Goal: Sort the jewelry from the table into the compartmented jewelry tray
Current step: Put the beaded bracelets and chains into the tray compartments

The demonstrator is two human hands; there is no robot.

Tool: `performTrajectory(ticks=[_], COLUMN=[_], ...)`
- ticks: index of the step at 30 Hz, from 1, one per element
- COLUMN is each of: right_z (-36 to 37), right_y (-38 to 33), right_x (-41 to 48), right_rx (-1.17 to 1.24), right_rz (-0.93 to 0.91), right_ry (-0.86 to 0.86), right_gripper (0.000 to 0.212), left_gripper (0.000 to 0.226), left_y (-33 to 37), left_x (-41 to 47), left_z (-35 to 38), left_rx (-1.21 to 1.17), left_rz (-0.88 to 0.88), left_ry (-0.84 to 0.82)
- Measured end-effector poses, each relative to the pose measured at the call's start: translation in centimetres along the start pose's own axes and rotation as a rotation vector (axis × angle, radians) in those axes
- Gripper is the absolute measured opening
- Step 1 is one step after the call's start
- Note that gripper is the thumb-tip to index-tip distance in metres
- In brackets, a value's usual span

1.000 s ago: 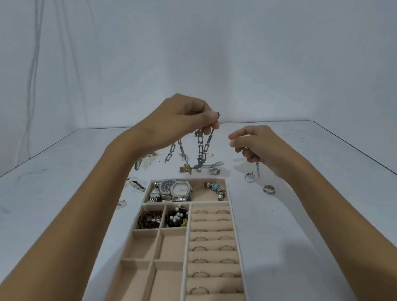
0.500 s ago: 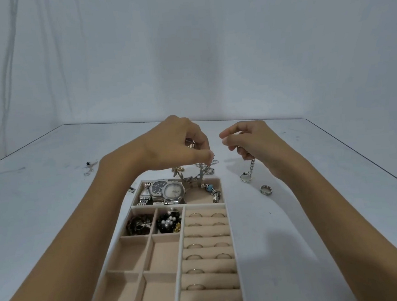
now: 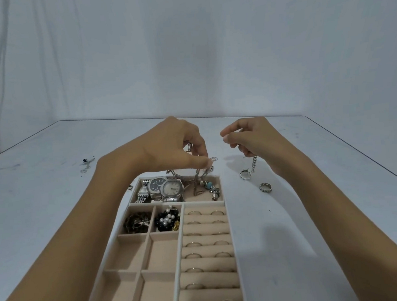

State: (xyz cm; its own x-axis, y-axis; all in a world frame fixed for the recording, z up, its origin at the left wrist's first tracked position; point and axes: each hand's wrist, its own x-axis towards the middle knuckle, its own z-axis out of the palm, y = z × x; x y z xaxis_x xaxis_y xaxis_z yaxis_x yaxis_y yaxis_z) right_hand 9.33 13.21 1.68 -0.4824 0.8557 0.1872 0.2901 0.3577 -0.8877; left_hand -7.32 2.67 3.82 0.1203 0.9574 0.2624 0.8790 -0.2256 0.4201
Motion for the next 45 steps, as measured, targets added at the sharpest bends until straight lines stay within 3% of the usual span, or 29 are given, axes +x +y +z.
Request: performTrajectory(ticks=[5, 12, 20, 45], right_z=[0.0, 0.1, 0.1, 0.9], right_y=[0.2, 0.2, 0.5, 1.2], right_x=[0.1, 0.0, -0.3, -0.2], right_rx=[-0.009, -0.027, -0.038, -0.119], right_rz=[-0.006, -0.005, 0.002, 0.002], right_ry=[-0.002, -0.004, -0.019, -0.057], right_gripper=[0.010, 0.009, 0.009, 0.012], left_gripper=[0.005, 0.048, 0.060, 0.031], left_y=[0.1, 2.5, 4.2, 5.0], left_x=[0.3, 0.8, 2.3, 1.1], left_z=[-0.3, -2.7, -6.1, -4.1], left_rx=[0.022, -0.126, -0.300, -0.480], left_rz=[0.056, 0.201, 0.184, 0.124], left_ry=[0.101, 0.372, 0.526, 0.376])
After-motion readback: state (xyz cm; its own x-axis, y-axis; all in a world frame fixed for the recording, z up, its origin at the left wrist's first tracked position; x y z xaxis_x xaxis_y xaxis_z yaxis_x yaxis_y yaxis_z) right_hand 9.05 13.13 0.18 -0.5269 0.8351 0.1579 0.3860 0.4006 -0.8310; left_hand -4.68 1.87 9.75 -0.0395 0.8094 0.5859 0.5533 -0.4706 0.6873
